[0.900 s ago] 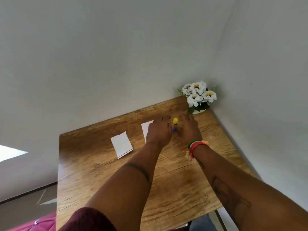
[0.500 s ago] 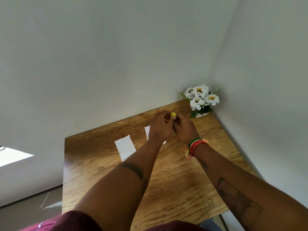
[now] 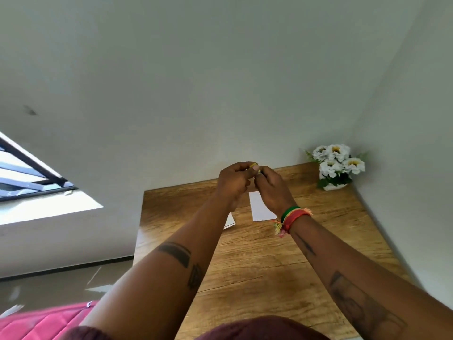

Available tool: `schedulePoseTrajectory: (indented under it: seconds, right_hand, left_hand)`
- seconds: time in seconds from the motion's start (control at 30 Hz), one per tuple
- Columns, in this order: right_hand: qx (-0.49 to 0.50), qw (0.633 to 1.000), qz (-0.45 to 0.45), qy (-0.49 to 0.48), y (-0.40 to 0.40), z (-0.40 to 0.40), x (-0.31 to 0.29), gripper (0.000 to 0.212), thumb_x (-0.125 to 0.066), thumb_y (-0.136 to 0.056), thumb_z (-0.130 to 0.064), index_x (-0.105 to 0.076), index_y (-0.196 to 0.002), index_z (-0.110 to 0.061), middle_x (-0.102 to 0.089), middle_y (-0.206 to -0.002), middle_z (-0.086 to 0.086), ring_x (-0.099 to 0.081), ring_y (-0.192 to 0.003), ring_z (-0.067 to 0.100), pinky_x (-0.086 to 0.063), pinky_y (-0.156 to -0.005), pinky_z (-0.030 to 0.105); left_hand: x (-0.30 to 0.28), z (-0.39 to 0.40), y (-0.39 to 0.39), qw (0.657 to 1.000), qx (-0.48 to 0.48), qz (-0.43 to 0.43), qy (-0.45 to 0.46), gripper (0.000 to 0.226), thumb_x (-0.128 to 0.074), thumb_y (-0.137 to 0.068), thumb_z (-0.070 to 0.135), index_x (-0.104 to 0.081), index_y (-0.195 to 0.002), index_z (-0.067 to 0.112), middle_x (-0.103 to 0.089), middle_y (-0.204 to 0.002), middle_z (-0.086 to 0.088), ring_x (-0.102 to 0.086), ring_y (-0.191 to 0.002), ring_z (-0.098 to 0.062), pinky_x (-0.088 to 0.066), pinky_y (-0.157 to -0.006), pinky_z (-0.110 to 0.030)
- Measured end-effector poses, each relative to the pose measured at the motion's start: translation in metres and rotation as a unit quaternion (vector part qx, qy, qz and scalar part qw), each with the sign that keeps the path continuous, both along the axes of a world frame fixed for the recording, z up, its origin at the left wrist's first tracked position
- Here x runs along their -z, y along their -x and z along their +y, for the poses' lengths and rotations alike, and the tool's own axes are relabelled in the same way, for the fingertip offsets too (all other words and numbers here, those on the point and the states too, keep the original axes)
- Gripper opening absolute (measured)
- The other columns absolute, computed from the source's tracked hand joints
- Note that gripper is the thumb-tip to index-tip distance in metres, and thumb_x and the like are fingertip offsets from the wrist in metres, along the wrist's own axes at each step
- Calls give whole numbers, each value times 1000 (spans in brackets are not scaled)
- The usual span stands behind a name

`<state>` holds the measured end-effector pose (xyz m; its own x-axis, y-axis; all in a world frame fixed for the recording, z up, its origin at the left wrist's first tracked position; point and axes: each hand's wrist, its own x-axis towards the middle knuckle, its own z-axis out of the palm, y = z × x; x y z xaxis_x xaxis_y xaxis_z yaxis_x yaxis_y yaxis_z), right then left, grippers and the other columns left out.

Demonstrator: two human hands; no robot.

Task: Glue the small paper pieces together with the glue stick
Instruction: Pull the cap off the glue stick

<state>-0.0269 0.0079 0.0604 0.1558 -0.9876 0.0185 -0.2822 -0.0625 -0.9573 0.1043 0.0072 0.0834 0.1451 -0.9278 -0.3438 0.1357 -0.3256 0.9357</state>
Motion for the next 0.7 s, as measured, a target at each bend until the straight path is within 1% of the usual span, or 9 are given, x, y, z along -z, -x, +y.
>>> schedulePoseTrajectory:
  seconds: [0.13, 0.23, 0.3, 0.37, 0.43, 0.5, 0.53, 0.6, 0.7]
  right_hand:
    - [-14, 999, 20, 25, -3, 6, 6, 27, -41, -107, -39, -62, -111, -23, -58, -77, -10, -53, -66, 1, -44, -61, 21]
    - [-40, 999, 5, -13, -3, 11, 9, 29, -45, -105, -44, -58, -126, -30, -64, -91, -10, -61, -77, 0, -50, -69, 23]
    - [-62, 997, -2, -56, -5, 16, 14, 28, -51, -102, -41, -56, -129, -33, -66, -102, -13, -64, -87, 2, -52, -76, 27]
    - [-72, 994, 22, -77, -8, 25, 23, 25, -54, -102, -35, -57, -126, -32, -66, -105, -12, -64, -90, 7, -51, -78, 29]
    - [-75, 992, 24, -99, -11, 36, 33, 26, -57, -100, -23, -58, -125, -31, -67, -107, -7, -65, -94, 13, -53, -81, 30]
    - [-72, 988, 6, -133, -16, 46, 42, 40, -58, -98, -7, -53, -130, -31, -68, -113, -8, -67, -103, 11, -55, -90, 27]
    - [-70, 987, 1, -147, -19, 51, 44, 45, -58, -97, -3, -53, -132, -31, -68, -113, -14, -67, -104, 5, -55, -89, 20]
    - [-65, 984, -13, -164, -26, 57, 49, 44, -62, -95, 0, -54, -128, -28, -71, -109, -22, -67, -104, -4, -52, -80, 10]
    - [-56, 980, -39, -187, -39, 61, 58, 39, -65, -94, 2, -56, -127, -16, -73, -119, -4, -67, -110, 4, -51, -85, 14]
  left_hand:
    - [-1, 6, -8, 1000, -7, 15, -13, 17, -78, -90, 23, -81, -106, 19, -74, -83, 5, -51, -58, -8, -47, -56, -25]
    - [1, 11, -8, 1000, -10, 16, -12, 17, -78, -90, 24, -80, -107, 21, -76, -86, 4, -56, -58, -7, -49, -56, -22]
    - [5, 16, -14, 1000, -25, 6, -3, 18, -77, -91, 27, -79, -108, 22, -76, -88, 7, -61, -59, -2, -49, -56, -20]
    - [14, 26, -25, 999, -41, -22, 4, 16, -76, -93, 31, -77, -108, 26, -74, -82, 13, -62, -58, 1, -49, -58, -20]
    - [27, 41, -42, 996, -68, -63, -1, 13, -76, -92, 34, -75, -104, 29, -75, -81, 15, -64, -63, 1, -50, -58, -19]
    - [44, 55, -63, 985, -107, -131, -21, 12, -76, -91, 34, -74, -101, 28, -76, -86, 10, -68, -74, -7, -56, -63, -28]
    - [53, 63, -74, 974, -124, -184, -37, 14, -77, -91, 33, -74, -103, 25, -75, -89, 7, -69, -81, -14, -58, -70, -35]
    - [71, 79, -93, 941, -135, -305, -61, 19, -75, -91, 29, -73, -107, 19, -73, -96, 2, -66, -89, -19, -53, -75, -34]
    - [95, 99, -116, 909, -112, -396, -64, 19, -72, -93, 25, -70, -111, 18, -70, -102, 0, -65, -92, -19, -47, -69, -30]
